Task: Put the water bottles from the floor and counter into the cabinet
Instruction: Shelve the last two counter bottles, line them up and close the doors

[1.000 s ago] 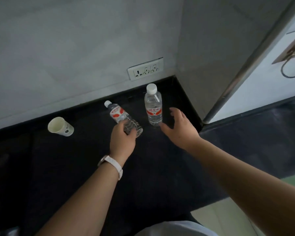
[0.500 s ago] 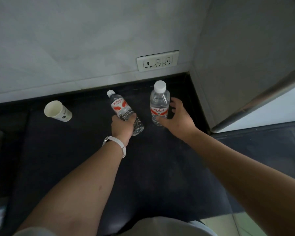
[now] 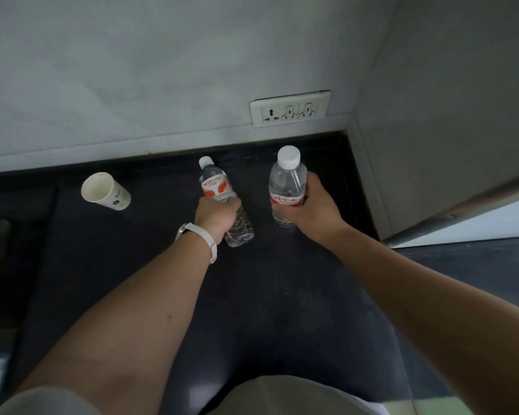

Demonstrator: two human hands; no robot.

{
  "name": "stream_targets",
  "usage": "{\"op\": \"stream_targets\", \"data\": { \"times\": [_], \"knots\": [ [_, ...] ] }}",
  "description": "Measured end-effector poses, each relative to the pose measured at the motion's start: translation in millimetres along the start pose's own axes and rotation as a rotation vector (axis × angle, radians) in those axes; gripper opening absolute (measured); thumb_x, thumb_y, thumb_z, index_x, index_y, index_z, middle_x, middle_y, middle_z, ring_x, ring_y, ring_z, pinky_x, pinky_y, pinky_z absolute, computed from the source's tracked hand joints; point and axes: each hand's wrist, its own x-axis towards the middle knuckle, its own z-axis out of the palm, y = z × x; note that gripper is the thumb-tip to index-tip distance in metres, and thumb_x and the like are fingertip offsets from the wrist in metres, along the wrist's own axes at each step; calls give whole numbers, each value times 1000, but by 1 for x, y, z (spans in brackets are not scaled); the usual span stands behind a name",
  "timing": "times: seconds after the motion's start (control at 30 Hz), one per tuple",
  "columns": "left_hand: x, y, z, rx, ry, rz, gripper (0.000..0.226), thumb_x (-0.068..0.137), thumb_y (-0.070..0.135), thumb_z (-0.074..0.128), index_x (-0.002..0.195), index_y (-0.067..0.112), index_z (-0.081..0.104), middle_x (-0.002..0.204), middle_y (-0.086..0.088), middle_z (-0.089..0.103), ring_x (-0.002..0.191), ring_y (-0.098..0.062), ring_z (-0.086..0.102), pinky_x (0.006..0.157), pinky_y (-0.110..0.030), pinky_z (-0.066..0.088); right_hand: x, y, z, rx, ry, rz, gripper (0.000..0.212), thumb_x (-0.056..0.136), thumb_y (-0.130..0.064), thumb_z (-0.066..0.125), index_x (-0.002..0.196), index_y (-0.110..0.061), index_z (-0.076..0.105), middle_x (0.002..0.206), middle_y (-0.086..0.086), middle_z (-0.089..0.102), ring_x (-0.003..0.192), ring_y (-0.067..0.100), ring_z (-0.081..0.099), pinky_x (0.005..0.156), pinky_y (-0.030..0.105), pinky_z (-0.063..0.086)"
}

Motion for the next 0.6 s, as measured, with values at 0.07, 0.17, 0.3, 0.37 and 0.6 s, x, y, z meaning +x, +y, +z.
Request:
{"op": "stream_targets", "data": {
  "times": [0.07,0.17,0.3,0.37,0.6],
  "knots": [
    [-4,-7,-4,-5,-39,10,48,77,38,74,115,13,63,100,-4,72,85,-22,70,72,-33,55,0,0,1,4,0,2,69,70,-32,86,126,-33,45,115,-12,61,105,8,60,90,29,49],
    [-20,-20,-9,-43,-80,35,40,79,35,75,110,13,65,95,-3,74,82,-20,72,65,-29,53,-6,0,2,8,10,-5,65,69,-33,86,119,-37,45,111,-13,62,102,7,61,90,31,52],
    [-54,-31,-21,-96,-88,107,26,83,28,75,105,16,67,92,1,75,83,-17,73,65,-27,52,-26,2,2,30,6,-21,61,68,-35,86,118,-35,50,106,-13,65,97,5,64,87,33,55],
    [-73,-36,-31,-149,-74,162,23,84,24,77,104,18,67,92,3,74,84,-13,72,66,-26,53,-38,1,2,34,-5,-35,60,68,-35,86,116,-36,50,103,-12,66,94,5,65,85,33,56],
    [-115,-54,-72,-136,38,356,33,75,28,80,105,26,65,95,9,73,86,-7,71,77,-30,56,-77,-17,12,39,-16,-88,59,67,-36,87,113,-37,50,101,-13,67,92,5,66,84,33,57]
  ]
}}
